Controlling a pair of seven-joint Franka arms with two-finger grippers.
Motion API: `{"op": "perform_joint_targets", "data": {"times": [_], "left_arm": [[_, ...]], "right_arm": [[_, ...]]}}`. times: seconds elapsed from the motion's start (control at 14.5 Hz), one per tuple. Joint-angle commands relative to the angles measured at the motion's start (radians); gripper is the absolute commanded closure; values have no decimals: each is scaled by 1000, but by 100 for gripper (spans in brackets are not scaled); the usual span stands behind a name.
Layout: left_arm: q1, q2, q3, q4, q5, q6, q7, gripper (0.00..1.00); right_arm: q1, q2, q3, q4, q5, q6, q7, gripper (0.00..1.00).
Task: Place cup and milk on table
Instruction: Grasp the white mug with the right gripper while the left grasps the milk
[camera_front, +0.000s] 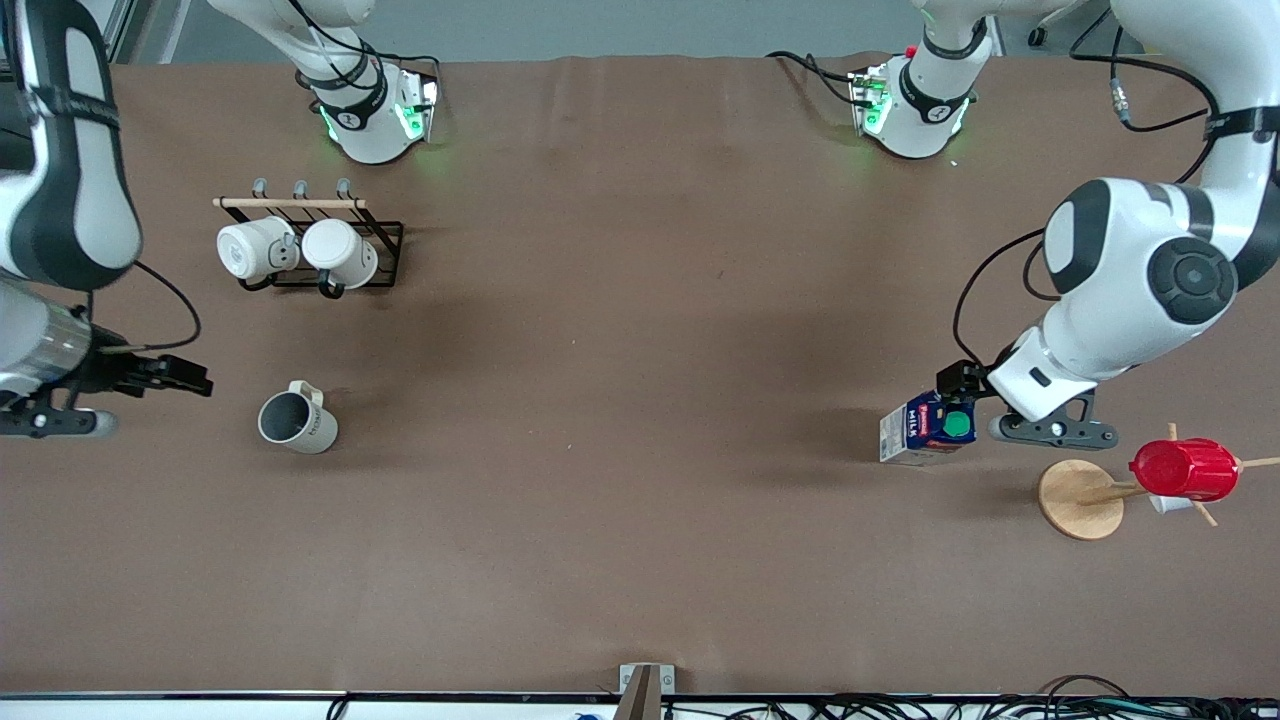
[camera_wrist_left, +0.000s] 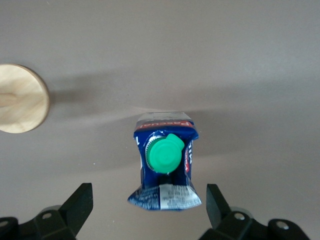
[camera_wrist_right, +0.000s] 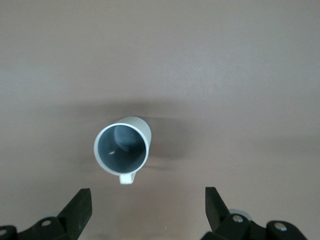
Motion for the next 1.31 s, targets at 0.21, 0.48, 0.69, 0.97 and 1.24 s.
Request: {"op": "perform_joint_targets", "data": {"times": [0.21, 0.48, 0.69, 0.97, 1.24], "left_arm": [[-2, 43, -4, -15, 14, 74, -7, 8], [-3, 62, -4, -9, 14, 75, -7, 36], [-6, 63, -5, -8, 12, 75, -10, 57], [-9, 62, -4, 24, 14, 65, -27, 64], [-9, 58, -5, 60, 14, 58, -26, 69]], "right_arm": [[32, 65, 12, -212, 9, 328, -18, 0], [41, 113, 11, -235, 1, 431, -21, 0], [41, 131, 11, -236, -4, 448, -26, 13], [41, 147, 9, -238, -4, 471, -26, 49], [34, 157, 11, -232, -2, 468, -11, 100]]}}
